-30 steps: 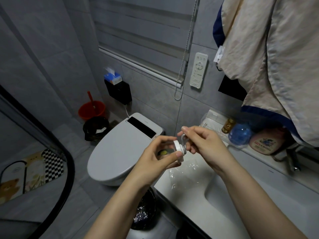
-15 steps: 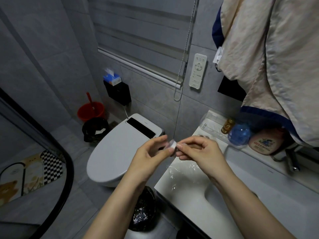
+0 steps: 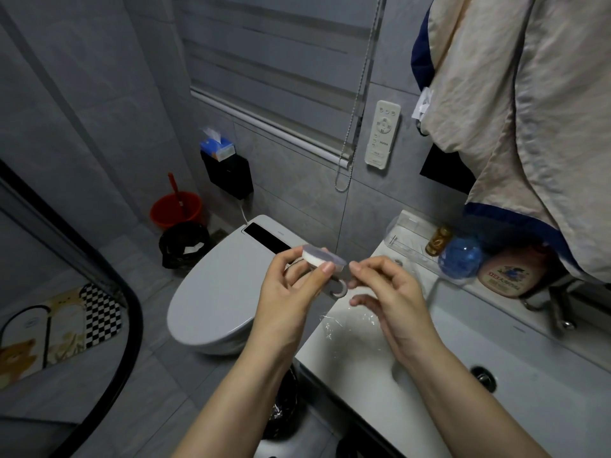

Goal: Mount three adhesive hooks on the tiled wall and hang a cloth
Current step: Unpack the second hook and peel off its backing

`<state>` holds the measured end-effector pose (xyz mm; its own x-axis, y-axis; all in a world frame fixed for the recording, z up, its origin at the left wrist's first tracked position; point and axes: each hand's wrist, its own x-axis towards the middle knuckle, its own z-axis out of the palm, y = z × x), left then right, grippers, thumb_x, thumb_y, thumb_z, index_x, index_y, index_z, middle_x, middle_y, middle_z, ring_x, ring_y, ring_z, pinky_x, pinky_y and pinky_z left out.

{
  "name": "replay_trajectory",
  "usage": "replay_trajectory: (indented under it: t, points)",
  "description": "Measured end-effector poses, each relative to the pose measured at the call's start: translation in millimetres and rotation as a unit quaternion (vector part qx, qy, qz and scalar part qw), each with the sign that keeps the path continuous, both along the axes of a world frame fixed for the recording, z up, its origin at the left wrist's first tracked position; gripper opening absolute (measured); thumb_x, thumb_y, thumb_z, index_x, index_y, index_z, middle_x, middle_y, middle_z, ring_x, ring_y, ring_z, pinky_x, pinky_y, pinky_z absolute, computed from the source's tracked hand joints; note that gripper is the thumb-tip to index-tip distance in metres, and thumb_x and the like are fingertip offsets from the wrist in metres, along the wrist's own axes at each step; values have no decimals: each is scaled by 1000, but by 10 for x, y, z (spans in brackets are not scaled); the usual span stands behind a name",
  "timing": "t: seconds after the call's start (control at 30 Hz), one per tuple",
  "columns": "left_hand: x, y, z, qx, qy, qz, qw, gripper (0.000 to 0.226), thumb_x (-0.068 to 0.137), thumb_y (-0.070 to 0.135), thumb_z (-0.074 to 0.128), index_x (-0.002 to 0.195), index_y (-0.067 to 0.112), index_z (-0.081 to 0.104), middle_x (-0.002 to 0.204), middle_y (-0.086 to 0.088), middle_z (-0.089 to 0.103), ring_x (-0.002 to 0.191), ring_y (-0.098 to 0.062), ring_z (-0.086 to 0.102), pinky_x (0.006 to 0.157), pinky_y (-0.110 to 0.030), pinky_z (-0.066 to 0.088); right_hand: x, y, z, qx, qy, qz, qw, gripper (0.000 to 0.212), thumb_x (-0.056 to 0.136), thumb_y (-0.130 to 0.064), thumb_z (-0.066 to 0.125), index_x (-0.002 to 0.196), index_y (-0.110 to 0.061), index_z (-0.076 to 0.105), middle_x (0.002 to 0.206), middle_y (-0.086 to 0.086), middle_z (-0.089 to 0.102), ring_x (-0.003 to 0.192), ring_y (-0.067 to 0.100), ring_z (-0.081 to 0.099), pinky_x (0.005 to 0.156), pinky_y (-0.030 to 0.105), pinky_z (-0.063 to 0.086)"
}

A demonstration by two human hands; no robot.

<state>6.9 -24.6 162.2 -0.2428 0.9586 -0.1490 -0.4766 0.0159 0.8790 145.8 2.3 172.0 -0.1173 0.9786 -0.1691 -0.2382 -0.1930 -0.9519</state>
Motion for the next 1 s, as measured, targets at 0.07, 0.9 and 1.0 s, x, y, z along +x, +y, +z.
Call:
replay_trajectory:
  t: [0.07,0.9,1.0]
  points:
    - [-3,-15,17,14,43,-8,999,49,77,9,74,122,2,56,113,-9,73,99,-13,71,78,-21,55,39,29,58,68,-35,11,997,8,85,-4,69,93,-3,68,76,-2,70,71,10,64,67,21,53]
    - [-91,-10,123,64,148,-49,986,52,75,-4,77,121,16,66,122,-5,69,95,-7,70,76,-18,53,124,165,108,129,-82,35,988,7,90,-9,66,88,-9,73,81,6,73,80,17,68,80,31,58]
    - [-89,-10,135,72,145,-53,985,51,75,-7,76,121,14,66,121,-4,69,94,-8,70,77,-17,53,128,191,88,135,-92,22,986,6,93,-7,62,92,-4,67,83,6,73,78,16,70,71,26,58]
